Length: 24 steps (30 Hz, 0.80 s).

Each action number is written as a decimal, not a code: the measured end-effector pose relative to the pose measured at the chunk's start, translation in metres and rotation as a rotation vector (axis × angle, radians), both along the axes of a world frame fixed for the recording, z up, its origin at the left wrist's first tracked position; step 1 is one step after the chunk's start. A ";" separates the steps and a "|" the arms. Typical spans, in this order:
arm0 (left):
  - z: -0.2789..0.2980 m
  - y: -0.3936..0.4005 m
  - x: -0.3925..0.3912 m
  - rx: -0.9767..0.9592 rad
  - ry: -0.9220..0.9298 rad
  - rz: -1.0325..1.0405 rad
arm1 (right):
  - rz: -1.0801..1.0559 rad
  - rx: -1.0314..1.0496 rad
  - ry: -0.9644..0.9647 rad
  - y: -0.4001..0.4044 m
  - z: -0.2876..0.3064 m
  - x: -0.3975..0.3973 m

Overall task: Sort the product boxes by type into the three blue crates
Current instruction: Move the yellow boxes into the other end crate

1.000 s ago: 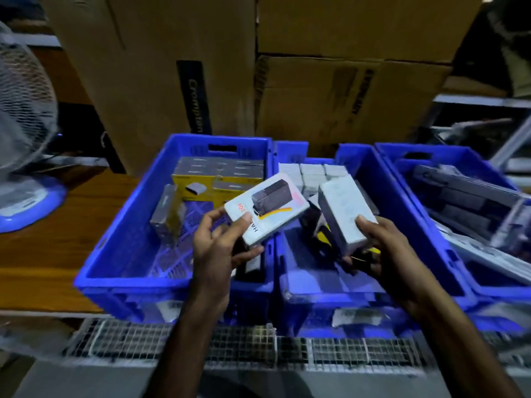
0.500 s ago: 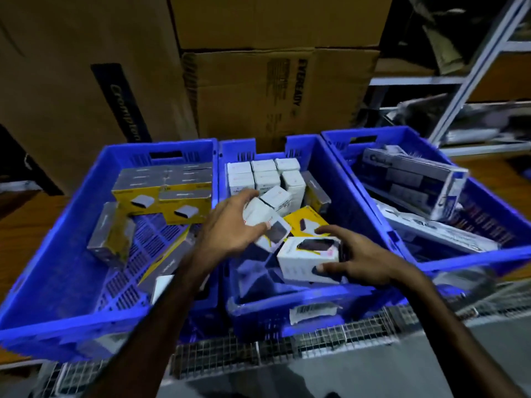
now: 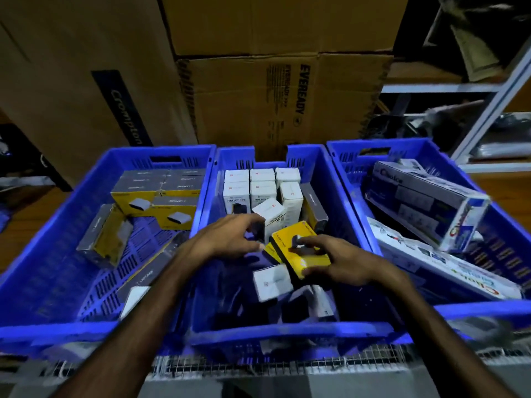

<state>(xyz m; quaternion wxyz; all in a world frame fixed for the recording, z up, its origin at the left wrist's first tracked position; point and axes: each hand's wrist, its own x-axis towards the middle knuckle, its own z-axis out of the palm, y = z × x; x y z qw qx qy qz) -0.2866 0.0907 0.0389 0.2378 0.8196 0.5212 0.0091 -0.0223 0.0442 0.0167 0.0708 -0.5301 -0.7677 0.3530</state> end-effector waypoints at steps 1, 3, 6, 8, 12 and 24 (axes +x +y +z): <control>-0.003 0.005 0.004 0.010 -0.001 0.014 | 0.006 0.058 0.005 0.007 0.004 0.001; -0.012 0.013 0.015 0.017 0.010 0.028 | 0.005 0.109 0.049 0.019 0.007 0.009; -0.026 0.018 0.032 0.009 0.014 0.028 | -0.037 0.172 0.091 0.031 0.009 0.022; -0.034 0.019 0.041 0.029 -0.003 0.023 | -0.048 0.266 0.074 0.039 0.008 0.033; -0.046 0.019 0.050 0.014 -0.005 0.025 | -0.065 0.336 0.116 0.049 0.007 0.044; -0.077 0.019 0.113 0.122 0.307 -0.060 | -0.026 0.495 -0.695 0.111 -0.005 0.020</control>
